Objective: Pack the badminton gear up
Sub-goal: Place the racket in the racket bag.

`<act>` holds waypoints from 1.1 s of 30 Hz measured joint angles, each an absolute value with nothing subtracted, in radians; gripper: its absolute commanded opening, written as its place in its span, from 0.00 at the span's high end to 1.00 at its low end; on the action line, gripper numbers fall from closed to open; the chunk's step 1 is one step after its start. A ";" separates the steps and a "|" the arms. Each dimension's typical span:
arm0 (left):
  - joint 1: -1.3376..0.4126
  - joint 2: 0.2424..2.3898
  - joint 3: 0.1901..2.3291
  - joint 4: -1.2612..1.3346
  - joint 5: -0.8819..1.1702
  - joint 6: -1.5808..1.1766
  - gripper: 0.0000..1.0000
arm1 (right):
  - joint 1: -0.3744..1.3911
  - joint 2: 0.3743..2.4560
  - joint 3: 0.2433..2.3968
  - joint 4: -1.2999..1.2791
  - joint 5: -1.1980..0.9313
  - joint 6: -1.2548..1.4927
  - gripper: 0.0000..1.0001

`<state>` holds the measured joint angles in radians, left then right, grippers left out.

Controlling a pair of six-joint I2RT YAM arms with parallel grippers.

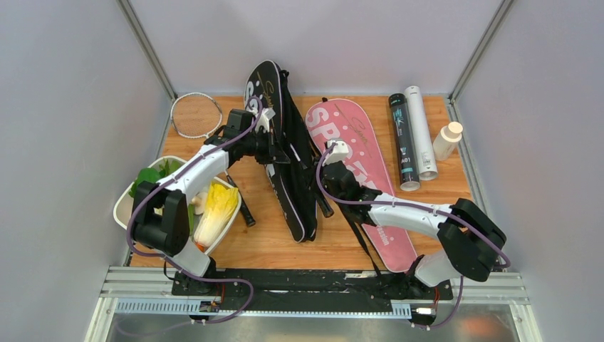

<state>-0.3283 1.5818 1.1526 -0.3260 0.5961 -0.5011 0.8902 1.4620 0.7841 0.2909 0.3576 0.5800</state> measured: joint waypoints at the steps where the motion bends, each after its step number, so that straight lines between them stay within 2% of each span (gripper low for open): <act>1: -0.328 1.580 1.153 -0.330 0.595 -0.496 0.99 | 0.891 1.462 0.784 0.291 0.358 0.580 1.00; 9: -0.327 1.578 1.153 -0.334 0.593 -0.482 1.00 | 0.891 1.462 0.785 0.297 0.358 0.577 1.00; 10: -0.327 1.577 1.153 -0.336 0.592 -0.482 0.99 | 0.891 1.465 0.786 0.298 0.358 0.574 1.00; 14: -0.327 1.571 1.153 -0.356 0.567 -0.484 0.75 | 0.891 1.480 0.801 0.300 0.357 0.574 1.00; 16: -0.334 1.565 1.146 -0.353 0.545 -0.485 0.71 | 0.891 1.482 0.801 0.303 0.358 0.574 1.00; 21: -0.381 1.550 1.107 -0.336 0.420 -0.491 0.69 | 0.896 1.482 0.801 0.304 0.362 0.574 1.00; 26: -0.419 1.552 1.065 -0.281 0.311 -0.501 0.61 | 0.897 1.485 0.805 0.304 0.364 0.574 1.00; 33: -0.444 1.612 1.046 -0.244 0.218 -0.513 0.60 | 0.903 1.490 0.808 0.305 0.367 0.575 1.00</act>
